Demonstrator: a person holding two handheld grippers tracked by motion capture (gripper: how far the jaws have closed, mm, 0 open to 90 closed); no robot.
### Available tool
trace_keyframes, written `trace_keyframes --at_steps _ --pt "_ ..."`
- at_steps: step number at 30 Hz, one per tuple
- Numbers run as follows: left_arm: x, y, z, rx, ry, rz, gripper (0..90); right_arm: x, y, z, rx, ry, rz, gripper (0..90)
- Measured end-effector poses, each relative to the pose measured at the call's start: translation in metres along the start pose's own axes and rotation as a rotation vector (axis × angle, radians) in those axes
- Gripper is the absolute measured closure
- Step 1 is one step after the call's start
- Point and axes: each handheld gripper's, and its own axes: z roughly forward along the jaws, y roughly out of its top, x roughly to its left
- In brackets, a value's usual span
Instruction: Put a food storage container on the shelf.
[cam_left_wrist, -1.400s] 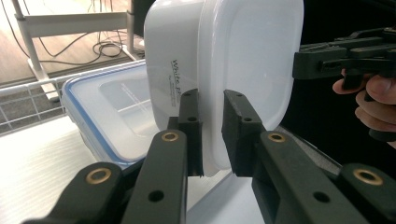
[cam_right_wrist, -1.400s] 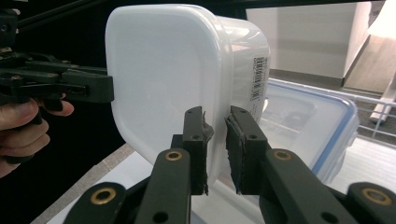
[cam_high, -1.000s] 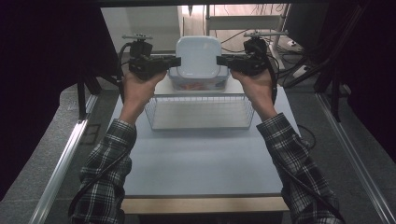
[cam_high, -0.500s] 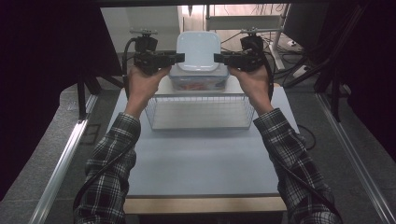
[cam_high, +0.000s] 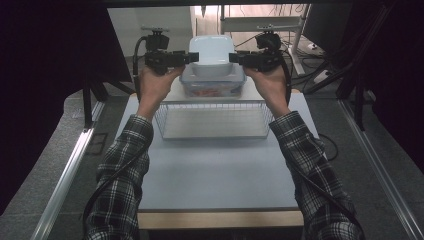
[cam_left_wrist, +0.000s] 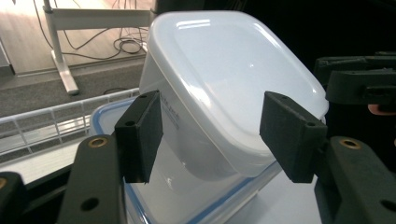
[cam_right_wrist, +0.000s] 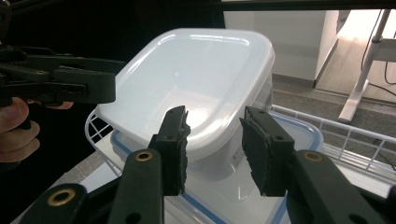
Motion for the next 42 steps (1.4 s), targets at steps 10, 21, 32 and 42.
trace_keyframes --at_steps 10,21,32,42 --pt "-0.002 0.006 0.006 -0.015 0.056 0.032 38.9 -0.006 -0.008 0.01 0.034 -0.005 0.012 61.2" --pt "-0.011 0.001 -0.011 -0.054 0.03 0.093 47.7 -0.003 -0.013 0.005 0.022 0.025 -0.018 61.4" --pt "-0.014 -0.025 -0.029 -0.072 -0.033 0.119 58.5 -0.003 -0.026 -0.005 0.012 0.063 -0.032 67.1" --pt "-0.022 -0.056 -0.028 -0.021 -0.046 0.178 45.9 0.003 -0.046 -0.015 0.011 0.092 -0.065 58.6"
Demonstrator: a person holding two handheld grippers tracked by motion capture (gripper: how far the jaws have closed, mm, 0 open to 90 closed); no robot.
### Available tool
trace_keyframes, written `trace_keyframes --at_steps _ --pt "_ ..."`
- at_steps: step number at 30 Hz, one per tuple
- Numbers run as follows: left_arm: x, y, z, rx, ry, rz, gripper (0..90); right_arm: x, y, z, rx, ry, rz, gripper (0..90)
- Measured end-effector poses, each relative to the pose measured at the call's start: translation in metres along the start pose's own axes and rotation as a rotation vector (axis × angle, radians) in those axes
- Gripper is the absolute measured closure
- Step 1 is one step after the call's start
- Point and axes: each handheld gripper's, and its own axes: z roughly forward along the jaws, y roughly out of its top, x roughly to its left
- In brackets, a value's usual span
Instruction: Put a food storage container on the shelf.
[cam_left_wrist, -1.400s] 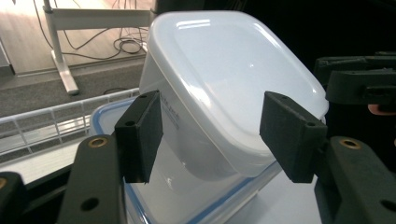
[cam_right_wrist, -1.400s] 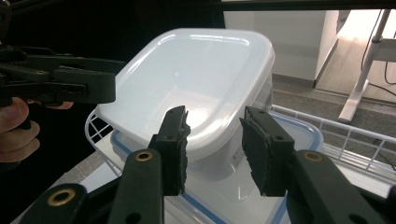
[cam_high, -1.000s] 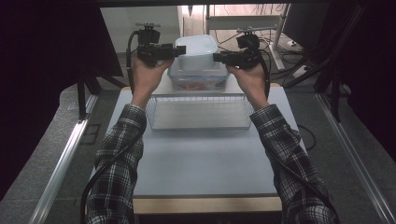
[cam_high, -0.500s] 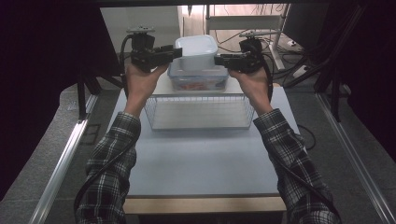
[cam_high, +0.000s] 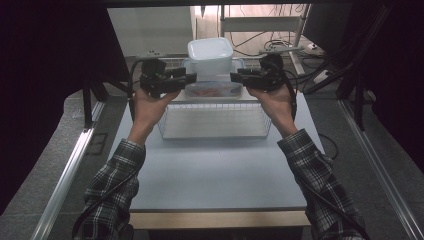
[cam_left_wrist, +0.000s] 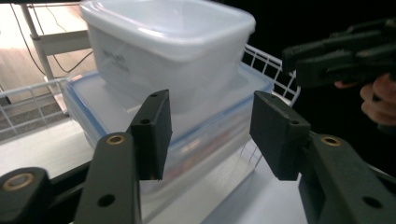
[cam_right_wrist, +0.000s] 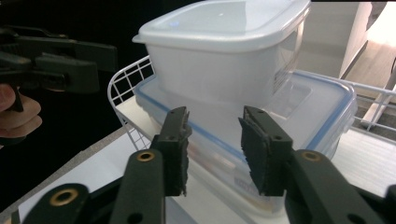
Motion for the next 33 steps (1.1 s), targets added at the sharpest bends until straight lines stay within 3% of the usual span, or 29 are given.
trace_keyframes --at_steps 11,22,33 --pt "-0.02 -0.031 0.004 0.069 -0.025 0.072 30.0 0.01 -0.026 -0.009 0.012 0.032 -0.027 46.3" --pt "-0.024 -0.059 0.01 0.115 -0.085 0.053 18.8 0.017 -0.047 -0.012 0.047 0.042 -0.048 36.0" --pt "-0.03 -0.082 0.013 0.161 -0.091 0.042 11.5 0.02 -0.062 -0.014 0.074 0.041 -0.065 29.1"
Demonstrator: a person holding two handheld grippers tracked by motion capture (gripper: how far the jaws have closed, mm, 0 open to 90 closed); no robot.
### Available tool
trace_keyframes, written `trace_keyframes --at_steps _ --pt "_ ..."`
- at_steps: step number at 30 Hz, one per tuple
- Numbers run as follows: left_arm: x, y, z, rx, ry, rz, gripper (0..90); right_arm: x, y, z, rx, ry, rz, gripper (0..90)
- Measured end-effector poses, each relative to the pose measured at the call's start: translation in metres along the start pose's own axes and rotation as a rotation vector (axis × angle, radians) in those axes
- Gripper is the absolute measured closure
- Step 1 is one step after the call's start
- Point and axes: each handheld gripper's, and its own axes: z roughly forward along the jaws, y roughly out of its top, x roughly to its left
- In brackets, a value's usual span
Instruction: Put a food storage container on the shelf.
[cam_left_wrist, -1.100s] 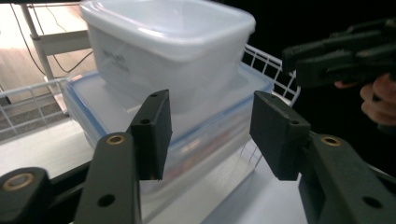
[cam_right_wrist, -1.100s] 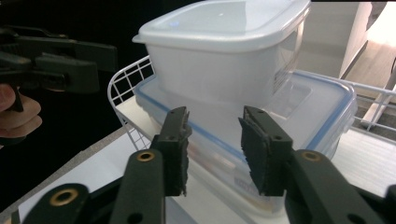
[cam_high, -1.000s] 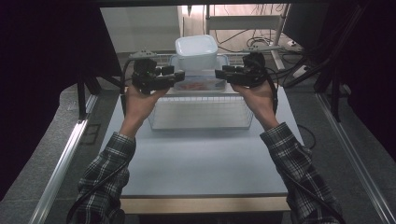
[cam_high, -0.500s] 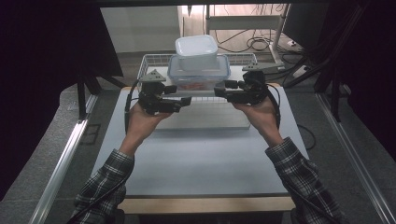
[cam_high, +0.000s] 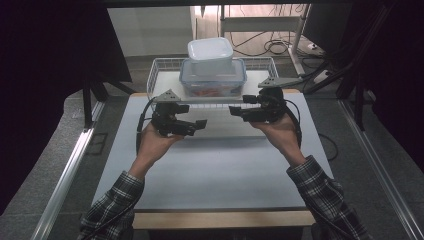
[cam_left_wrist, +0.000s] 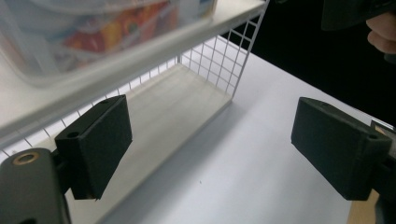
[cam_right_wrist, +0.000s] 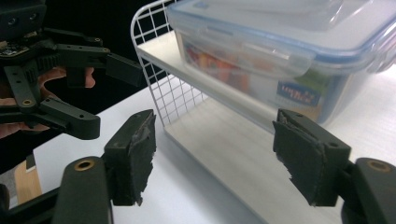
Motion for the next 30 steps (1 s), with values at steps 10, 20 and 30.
trace_keyframes --at_steps 10,20,30 --pt "-0.006 -0.017 0.003 0.05 -0.001 0.021 6.0 0.001 -0.015 0.002 0.039 -0.003 -0.004 21.2" --pt "-0.012 -0.034 0.005 0.056 0.019 0.036 3.2 0.004 -0.034 0.001 0.059 -0.007 -0.009 15.4" --pt "-0.019 -0.056 0.008 0.062 0.036 0.052 2.8 0.01 -0.056 0.003 0.083 -0.017 -0.035 8.7"
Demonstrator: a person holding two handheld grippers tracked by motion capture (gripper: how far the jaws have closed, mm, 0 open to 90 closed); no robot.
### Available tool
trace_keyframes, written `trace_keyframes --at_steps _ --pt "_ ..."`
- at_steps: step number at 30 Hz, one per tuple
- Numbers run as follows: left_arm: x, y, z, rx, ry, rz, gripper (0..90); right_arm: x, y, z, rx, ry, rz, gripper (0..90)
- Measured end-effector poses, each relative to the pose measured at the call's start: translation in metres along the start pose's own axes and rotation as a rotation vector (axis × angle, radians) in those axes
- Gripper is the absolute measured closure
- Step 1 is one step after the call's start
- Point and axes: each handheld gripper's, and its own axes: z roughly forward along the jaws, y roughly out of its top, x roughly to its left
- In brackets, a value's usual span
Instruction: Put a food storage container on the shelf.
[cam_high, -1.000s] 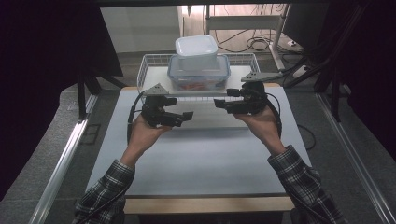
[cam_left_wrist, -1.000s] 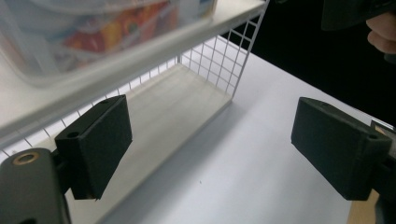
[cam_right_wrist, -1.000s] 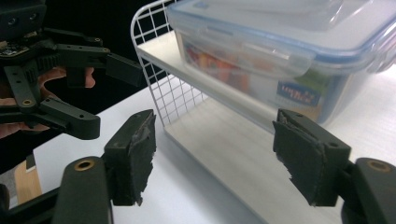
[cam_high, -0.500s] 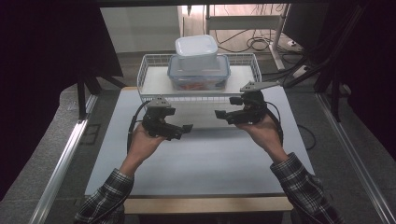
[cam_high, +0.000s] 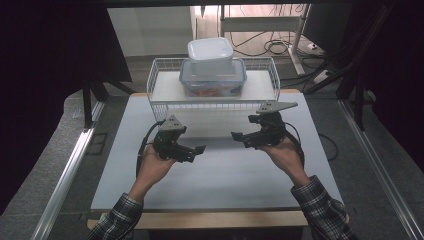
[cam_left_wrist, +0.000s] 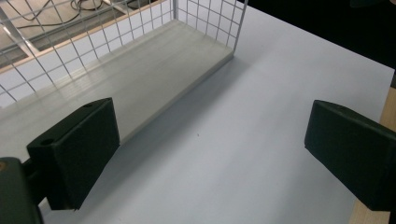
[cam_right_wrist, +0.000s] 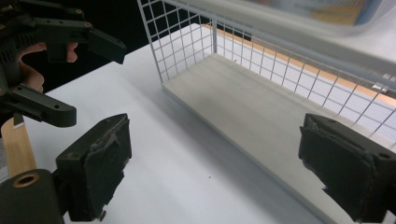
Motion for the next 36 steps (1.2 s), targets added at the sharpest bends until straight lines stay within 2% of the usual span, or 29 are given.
trace_keyframes --at_steps 17,23,28,36 --pt "-0.01 -0.038 0.003 -0.007 -0.006 -0.037 2.8 0.008 -0.031 0.004 0.016 0.028 -0.011 4.8" --pt "-0.01 -0.053 0.007 0.014 -0.018 -0.047 2.9 0.011 -0.042 0.005 0.025 0.023 -0.005 2.2" --pt "-0.009 -0.067 0.004 0.005 -0.009 -0.059 2.6 0.008 -0.054 0.003 0.032 0.021 0.007 0.5" --pt "-0.013 -0.081 -0.001 0.007 0.013 -0.053 2.6 0.007 -0.067 -0.003 0.042 0.008 0.02 0.0"
